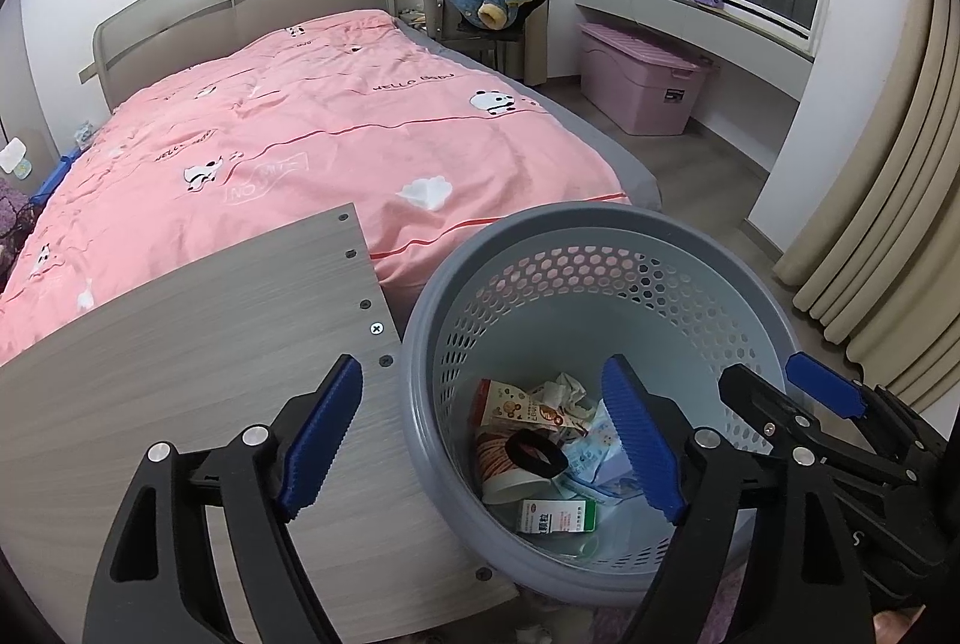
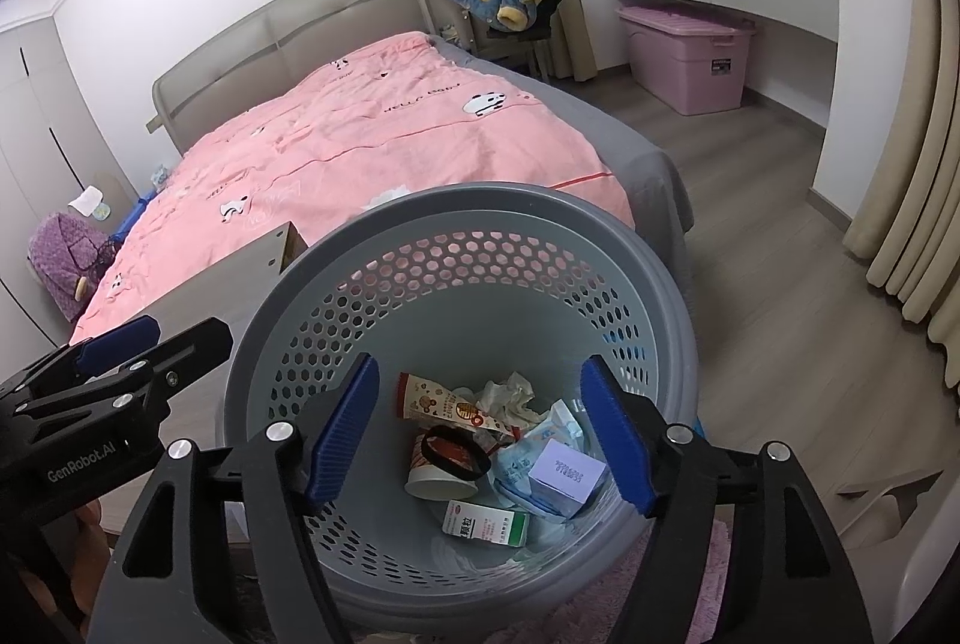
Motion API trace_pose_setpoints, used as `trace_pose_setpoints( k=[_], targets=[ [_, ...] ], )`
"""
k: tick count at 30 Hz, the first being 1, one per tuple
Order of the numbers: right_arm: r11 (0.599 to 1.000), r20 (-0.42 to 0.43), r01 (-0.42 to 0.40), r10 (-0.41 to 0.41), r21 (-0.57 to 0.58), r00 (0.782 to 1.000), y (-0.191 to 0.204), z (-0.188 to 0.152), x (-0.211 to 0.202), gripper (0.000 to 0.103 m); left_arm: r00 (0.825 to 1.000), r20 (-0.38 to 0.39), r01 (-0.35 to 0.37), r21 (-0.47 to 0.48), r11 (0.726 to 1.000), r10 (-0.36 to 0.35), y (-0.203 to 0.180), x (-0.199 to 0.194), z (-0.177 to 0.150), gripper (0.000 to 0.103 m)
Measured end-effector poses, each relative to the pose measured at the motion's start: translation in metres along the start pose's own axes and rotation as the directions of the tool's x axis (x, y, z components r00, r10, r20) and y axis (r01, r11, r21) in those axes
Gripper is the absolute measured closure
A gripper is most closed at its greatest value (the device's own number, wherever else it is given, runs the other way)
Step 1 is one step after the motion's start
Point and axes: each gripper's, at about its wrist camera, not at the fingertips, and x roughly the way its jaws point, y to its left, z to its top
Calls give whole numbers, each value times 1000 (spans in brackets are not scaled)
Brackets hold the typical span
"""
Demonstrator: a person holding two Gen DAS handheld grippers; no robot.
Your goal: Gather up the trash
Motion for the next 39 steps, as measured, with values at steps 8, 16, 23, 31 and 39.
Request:
trace_pose_setpoints(
  k=[8,16,23,31,39],
  targets=[
    [1000,5,3,-3,5,1000,-1,1,-1,27,1000,1,-7,-5,1000,7,1,0,0,23],
    [1000,11,4,-4,11,1000,-1,2,-2,19,1000,1,-13,-13,1000,13,3,-2,0,23],
    [1000,22,3,-4,28,1000,-3,3,-3,11,1000,5,-17,-15,1000,17,5,-2,-1,22],
    [1000,20,5,-5,27,1000,-3,3,-4,9,1000,3,-21,-15,1000,21,5,-2,-1,21],
    [1000,20,7,-7,27,1000,-3,3,-4,8,1000,-3,-24,-17,1000,24,7,0,-2,21]
  ],
)
